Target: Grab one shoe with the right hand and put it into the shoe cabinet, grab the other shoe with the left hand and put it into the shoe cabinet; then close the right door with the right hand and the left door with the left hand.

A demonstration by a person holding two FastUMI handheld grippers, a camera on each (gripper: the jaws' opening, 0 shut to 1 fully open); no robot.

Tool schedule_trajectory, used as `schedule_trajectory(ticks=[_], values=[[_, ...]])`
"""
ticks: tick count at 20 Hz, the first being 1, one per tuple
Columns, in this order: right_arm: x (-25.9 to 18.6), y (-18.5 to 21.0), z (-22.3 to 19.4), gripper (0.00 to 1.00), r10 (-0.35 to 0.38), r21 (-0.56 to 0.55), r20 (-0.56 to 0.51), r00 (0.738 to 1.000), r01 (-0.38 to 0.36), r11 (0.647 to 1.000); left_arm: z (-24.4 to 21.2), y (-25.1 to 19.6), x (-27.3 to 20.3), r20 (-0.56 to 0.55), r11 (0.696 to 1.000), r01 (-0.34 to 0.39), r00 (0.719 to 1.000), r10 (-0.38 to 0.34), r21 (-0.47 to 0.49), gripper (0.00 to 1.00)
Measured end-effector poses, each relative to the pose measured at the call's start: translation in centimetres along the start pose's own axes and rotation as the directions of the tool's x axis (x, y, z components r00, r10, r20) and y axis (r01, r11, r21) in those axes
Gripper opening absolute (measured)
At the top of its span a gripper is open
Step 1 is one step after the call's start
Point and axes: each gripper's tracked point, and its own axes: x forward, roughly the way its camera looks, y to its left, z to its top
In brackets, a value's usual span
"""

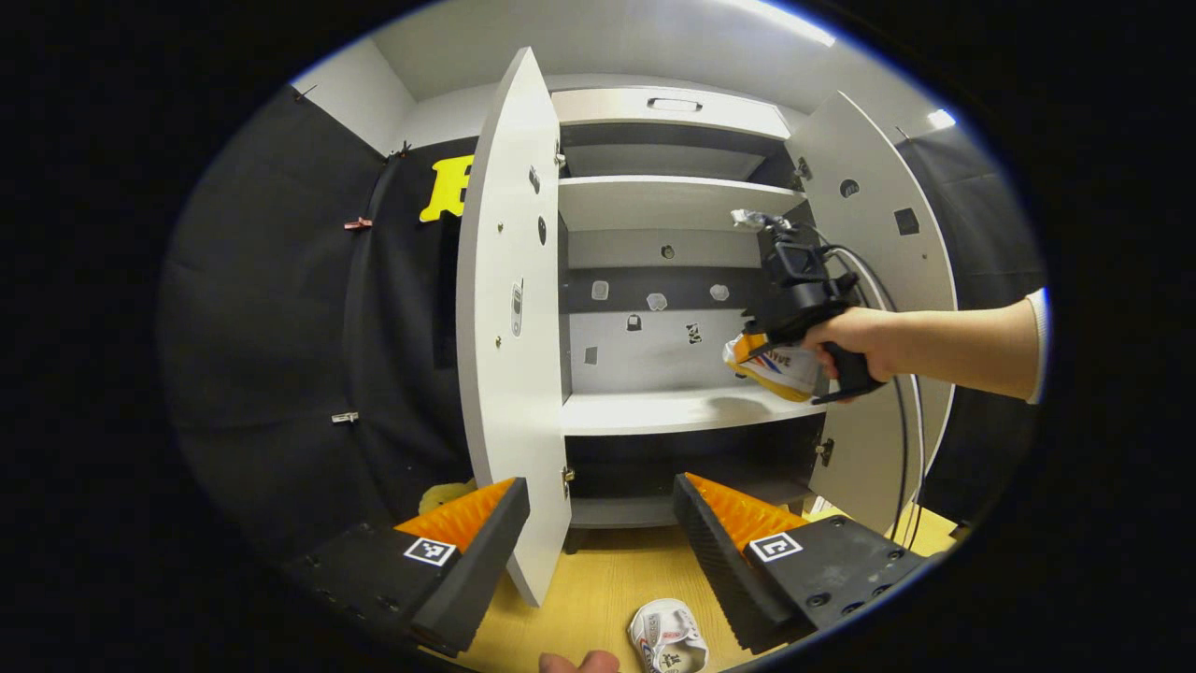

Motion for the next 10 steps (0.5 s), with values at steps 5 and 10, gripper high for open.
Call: schedule_trajectory(ticks=[5,10], values=[[6.7,-0.7,-0.5,0.05,-0.029,-0.067,-0.081,0.996,0.024,0.997,-0.6,0.3,0.2,-0.015,1.000,-0.001,1.000,0.001,0.011,0.98],[10.7,-2.0,-2.4,0.05,-0.099,-0.197,-0.134,0.986,0.071,0.978,-1.0,1.1,0.6,-0.033,1.000,-0.020,0.999,0.019,-0.005,0.98]])
